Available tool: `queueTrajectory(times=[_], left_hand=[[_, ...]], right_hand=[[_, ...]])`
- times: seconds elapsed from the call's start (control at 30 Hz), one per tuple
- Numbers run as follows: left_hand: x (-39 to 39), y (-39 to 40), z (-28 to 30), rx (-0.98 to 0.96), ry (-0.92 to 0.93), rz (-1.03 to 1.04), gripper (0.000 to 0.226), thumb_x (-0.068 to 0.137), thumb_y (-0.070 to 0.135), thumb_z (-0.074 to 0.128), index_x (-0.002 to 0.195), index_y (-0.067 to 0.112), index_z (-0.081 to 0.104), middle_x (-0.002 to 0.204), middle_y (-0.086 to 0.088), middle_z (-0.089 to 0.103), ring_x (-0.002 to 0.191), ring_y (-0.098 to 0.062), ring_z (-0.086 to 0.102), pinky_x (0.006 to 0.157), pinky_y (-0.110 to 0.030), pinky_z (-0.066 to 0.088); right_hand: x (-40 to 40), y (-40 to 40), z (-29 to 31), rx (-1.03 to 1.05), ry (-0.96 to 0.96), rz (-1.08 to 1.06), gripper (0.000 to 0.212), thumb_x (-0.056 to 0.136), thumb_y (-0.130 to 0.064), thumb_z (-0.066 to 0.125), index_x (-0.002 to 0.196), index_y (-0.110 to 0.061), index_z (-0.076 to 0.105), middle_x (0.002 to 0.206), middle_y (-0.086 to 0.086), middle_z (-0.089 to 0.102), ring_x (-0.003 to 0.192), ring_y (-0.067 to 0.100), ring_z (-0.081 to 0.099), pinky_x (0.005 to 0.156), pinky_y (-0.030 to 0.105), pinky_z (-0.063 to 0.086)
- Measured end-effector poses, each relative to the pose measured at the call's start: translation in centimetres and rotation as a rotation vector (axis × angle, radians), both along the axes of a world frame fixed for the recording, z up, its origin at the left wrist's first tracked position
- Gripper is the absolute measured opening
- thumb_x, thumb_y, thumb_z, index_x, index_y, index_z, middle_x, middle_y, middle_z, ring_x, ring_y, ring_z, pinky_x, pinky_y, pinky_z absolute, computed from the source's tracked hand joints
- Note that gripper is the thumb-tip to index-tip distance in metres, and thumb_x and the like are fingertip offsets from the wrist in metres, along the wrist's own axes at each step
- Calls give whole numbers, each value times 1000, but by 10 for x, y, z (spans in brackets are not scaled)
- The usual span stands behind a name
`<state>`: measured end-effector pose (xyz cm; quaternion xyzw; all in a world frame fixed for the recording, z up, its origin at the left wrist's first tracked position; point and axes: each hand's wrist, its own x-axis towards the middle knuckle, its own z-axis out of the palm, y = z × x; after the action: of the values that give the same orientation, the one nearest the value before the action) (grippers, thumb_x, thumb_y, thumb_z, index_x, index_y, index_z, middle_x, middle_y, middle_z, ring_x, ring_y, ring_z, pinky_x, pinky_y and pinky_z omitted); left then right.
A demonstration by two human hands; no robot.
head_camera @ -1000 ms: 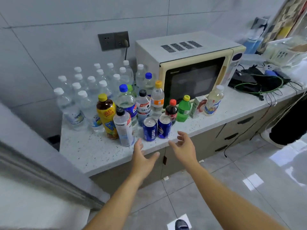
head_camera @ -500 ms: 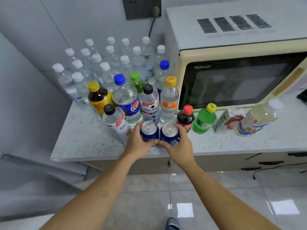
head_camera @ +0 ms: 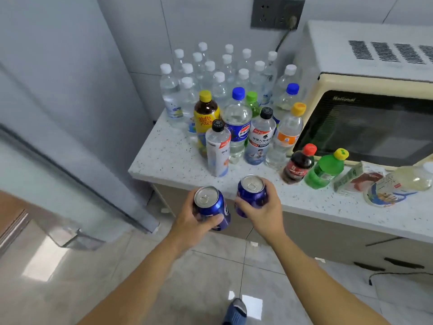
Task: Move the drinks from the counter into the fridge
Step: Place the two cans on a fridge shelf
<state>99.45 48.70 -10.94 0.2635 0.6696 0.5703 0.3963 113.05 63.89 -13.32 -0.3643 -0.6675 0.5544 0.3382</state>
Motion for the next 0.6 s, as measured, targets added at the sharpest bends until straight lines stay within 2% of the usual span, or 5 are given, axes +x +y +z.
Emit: queueTrajectory(times=[0.1, 0.23, 0.43, 0.53, 0.6], left_hand=[[-2, -76, 9, 42, -28, 39, 62, 66, 35, 85, 119, 49, 56, 121, 11, 66, 112, -11, 63, 86, -23, 54], [-8, -187, 11, 79, -51, 194, 60, 63, 39, 85, 115, 52, 59, 120, 11, 68, 112, -12, 64, 95, -39, 53], [-26, -362, 14, 119, -54, 491, 67, 58, 55, 88, 117, 46, 59, 119, 6, 69, 110, -17, 66, 98, -52, 52], [-37, -428, 16, 130, -35, 667, 59, 61, 50, 86, 113, 47, 60, 116, 8, 71, 107, -14, 68, 94, -45, 54], [-46, -466, 17, 141, -43, 767, 52, 63, 45, 83, 110, 45, 62, 112, 8, 72, 104, -14, 69, 93, -45, 55]], right_hand=[[-14, -62, 10, -19, 32, 87, 63, 70, -13, 89, 123, -20, 57, 110, -16, 67, 103, 6, 65, 85, 17, 51], [-37, -163, 18, -19, 50, 204, 62, 70, -13, 89, 123, -20, 57, 114, -7, 68, 105, 13, 66, 89, 25, 53], [-83, -327, 28, -38, 72, 361, 58, 70, -10, 88, 118, -26, 60, 108, -12, 70, 98, 9, 68, 83, 18, 53], [-110, -393, 32, -48, 66, 446, 58, 70, -9, 88, 118, -26, 60, 108, -10, 71, 99, 11, 69, 83, 20, 54], [-127, -432, 35, -50, 53, 506, 59, 69, -13, 89, 119, -29, 59, 110, -12, 69, 101, 11, 68, 83, 21, 56]])
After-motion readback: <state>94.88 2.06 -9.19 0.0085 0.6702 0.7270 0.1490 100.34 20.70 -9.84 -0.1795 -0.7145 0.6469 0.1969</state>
